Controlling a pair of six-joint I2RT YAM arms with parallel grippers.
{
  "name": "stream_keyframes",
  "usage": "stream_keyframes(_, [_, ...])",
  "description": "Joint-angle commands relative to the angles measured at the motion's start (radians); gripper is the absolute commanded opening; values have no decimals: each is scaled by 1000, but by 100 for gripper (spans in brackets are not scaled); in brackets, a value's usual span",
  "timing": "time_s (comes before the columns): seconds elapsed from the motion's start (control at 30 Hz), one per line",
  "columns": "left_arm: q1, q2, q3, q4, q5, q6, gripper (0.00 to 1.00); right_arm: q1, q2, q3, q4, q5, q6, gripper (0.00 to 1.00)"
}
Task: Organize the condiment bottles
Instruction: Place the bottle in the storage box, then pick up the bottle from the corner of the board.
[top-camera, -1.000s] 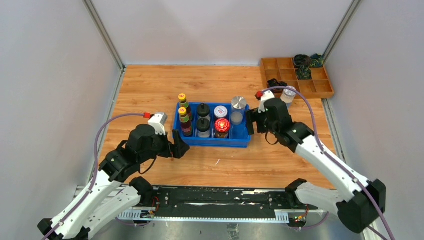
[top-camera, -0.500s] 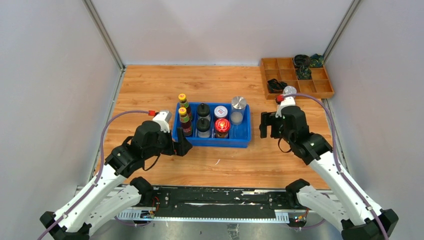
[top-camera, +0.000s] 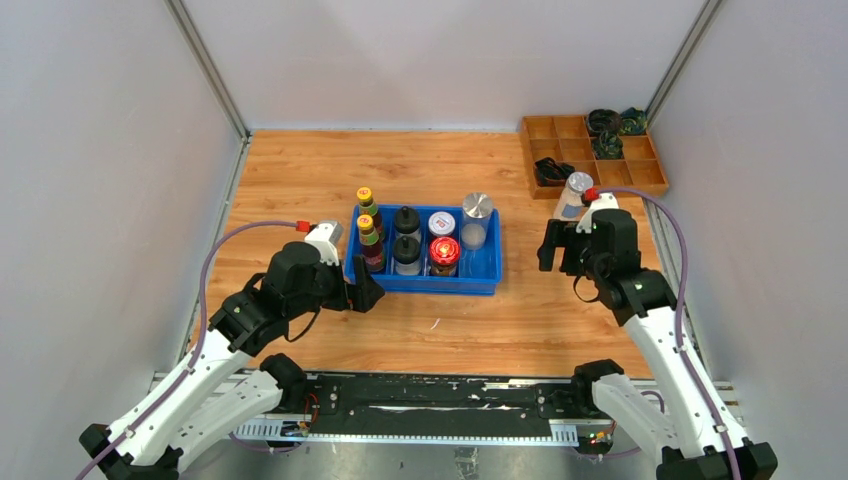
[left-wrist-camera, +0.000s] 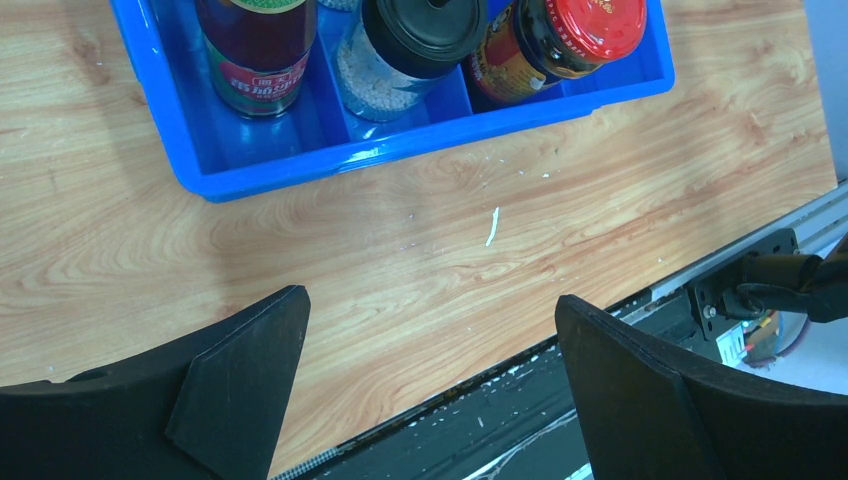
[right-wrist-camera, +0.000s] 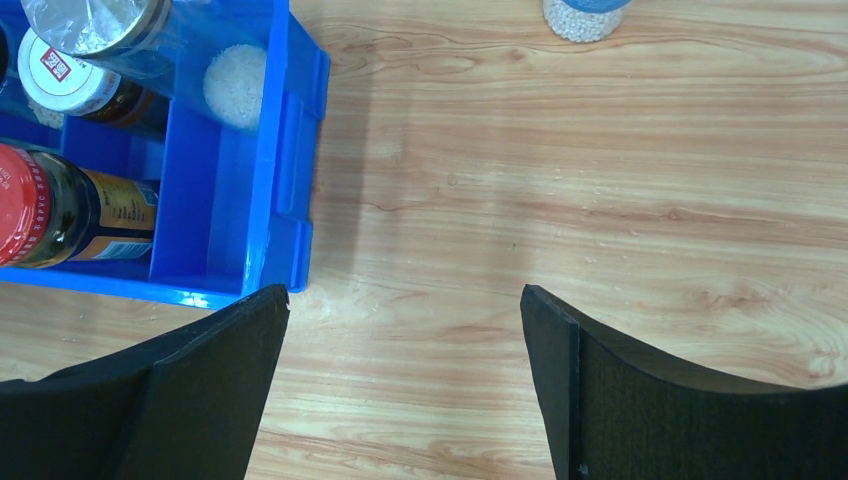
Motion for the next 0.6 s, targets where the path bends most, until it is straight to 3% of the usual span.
stream_keyframes(0.0, [-6,-4,-2,23,7,4,100,-14,-8,-15,-16,-38,11,92])
stream_keyframes(0.57, [-6,-1,-5,28,20,5,100,-19,3,-24,-12,-41,12,92])
